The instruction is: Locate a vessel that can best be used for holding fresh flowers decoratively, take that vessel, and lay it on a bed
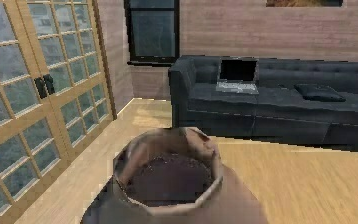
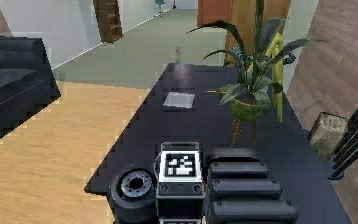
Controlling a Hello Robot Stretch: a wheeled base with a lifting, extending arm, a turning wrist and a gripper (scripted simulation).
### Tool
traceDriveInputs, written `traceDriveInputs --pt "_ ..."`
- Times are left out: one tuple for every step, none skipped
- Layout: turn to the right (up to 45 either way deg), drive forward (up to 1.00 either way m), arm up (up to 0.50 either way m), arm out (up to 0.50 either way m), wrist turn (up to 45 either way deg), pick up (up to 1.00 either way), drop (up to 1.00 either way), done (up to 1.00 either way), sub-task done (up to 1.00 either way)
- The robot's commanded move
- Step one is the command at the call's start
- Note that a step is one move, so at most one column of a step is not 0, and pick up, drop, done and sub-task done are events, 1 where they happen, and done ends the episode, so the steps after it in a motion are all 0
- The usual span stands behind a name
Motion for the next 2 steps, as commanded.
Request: traceDriveInputs --pt "-45.0 0.0 0.0 0.0 0.0 0.0 0.0 0.0 0.0" --pt "-45.0 0.0 0.0 0.0 0.0 0.0 0.0 0.0 0.0"
